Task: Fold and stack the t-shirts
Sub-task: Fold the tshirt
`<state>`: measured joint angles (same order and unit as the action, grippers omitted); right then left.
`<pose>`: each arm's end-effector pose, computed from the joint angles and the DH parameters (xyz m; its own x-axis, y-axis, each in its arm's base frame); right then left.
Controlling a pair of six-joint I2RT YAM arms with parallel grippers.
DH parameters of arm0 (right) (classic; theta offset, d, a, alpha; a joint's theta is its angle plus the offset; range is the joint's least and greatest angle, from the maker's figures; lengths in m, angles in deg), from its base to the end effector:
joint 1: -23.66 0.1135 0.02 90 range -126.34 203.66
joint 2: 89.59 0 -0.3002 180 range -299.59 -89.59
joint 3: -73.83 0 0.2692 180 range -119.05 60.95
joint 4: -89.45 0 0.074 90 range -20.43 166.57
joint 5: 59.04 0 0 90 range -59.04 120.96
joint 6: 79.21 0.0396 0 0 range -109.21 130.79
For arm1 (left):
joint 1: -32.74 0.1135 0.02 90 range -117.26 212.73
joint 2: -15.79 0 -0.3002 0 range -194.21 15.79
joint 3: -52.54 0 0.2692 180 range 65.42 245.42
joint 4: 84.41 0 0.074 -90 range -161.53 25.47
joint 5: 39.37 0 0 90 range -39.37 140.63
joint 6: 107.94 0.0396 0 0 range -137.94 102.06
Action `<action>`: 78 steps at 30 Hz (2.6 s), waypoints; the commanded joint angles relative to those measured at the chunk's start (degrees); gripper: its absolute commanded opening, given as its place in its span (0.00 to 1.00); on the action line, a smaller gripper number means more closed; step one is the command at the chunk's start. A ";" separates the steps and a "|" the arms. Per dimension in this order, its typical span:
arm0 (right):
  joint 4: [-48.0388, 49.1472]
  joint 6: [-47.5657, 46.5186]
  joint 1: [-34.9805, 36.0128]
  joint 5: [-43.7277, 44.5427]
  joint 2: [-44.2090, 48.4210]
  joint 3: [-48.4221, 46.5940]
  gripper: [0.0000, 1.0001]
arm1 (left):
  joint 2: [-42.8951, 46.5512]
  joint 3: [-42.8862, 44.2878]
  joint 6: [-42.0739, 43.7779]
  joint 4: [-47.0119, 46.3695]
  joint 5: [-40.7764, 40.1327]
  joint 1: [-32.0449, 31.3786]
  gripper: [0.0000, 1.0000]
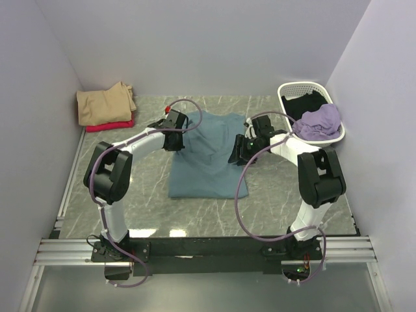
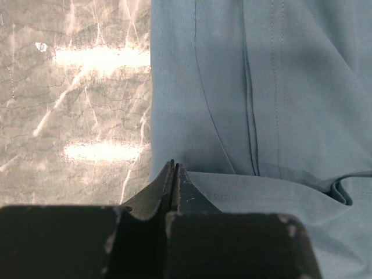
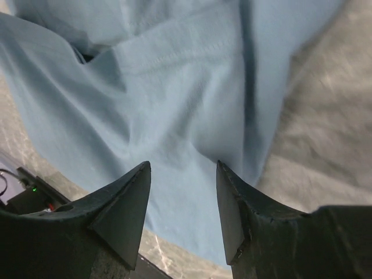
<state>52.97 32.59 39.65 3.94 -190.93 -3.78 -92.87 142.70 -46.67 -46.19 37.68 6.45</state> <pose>0.3601 0.1219 0.2047 -0.9463 0.0730 -0.3149 -0.1195 0.8262 0.5506 0.3923 -0.1839 0.2184 -0.8117 -0.1215 -0.5712 -0.0785 0.9919 -0.0995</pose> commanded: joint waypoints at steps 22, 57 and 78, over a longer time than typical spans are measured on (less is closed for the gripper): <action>0.92 -3.17 0.54 10.33 -10.37 -14.37 0.56 | 0.20 1.12 0.52 -1.09 1.26 0.18 0.01; 2.85 2.01 -1.40 25.09 -4.66 -7.27 0.55 | -1.55 2.27 1.49 -0.38 -2.51 0.18 0.76; 5.13 4.99 -1.40 15.08 21.26 22.16 0.68 | 30.59 -37.69 -11.60 -17.59 9.78 0.18 0.99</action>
<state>54.90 34.56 38.60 23.37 -173.88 12.14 -67.52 114.41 -53.51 -55.32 39.49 6.56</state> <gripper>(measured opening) 0.678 0.995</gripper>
